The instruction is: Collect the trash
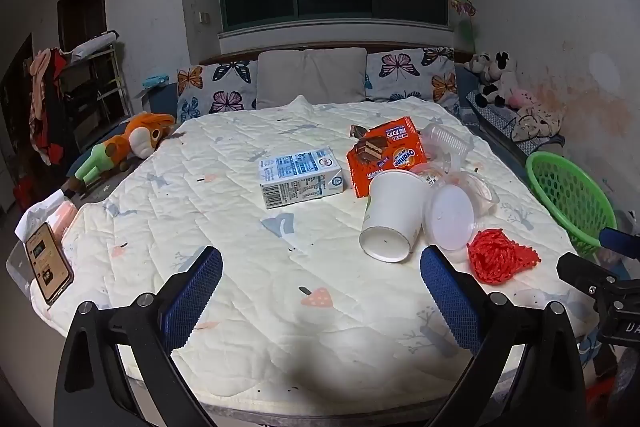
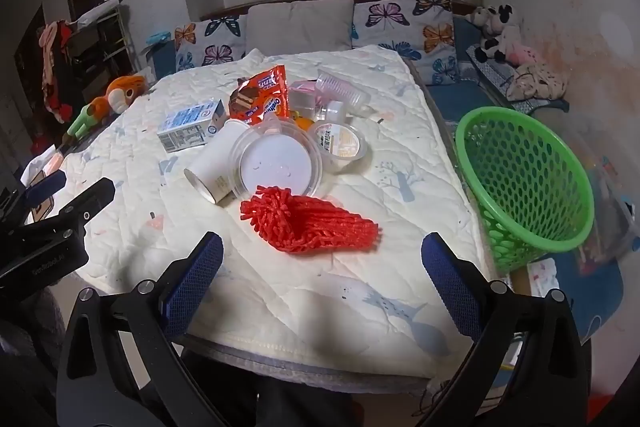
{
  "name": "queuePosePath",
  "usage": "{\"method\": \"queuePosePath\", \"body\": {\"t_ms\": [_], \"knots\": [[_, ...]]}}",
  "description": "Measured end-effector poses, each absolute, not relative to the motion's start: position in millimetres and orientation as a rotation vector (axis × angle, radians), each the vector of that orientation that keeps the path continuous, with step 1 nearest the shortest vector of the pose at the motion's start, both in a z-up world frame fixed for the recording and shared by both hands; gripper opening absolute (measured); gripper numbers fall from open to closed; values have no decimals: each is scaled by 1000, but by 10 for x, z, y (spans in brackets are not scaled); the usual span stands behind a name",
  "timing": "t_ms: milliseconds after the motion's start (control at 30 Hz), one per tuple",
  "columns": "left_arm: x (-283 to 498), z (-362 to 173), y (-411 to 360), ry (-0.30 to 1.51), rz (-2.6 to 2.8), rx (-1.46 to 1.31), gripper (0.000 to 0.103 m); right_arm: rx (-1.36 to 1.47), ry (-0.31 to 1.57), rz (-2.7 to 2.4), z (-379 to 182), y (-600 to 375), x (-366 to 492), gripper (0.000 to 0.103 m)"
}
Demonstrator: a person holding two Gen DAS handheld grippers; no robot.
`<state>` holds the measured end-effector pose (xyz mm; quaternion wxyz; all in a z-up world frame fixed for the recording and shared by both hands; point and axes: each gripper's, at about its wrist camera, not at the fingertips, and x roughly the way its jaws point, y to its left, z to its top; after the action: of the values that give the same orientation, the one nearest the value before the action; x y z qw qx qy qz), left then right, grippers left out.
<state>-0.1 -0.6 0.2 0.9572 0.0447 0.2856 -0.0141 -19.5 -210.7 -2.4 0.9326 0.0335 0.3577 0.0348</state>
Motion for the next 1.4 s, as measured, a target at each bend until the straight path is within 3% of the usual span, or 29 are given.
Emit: {"method": "queuePosePath", "body": {"t_ms": [1400], "knots": [[7,2,-12,580,-38,71,96,60,734,83,-42,-2063,-143,98]]}}
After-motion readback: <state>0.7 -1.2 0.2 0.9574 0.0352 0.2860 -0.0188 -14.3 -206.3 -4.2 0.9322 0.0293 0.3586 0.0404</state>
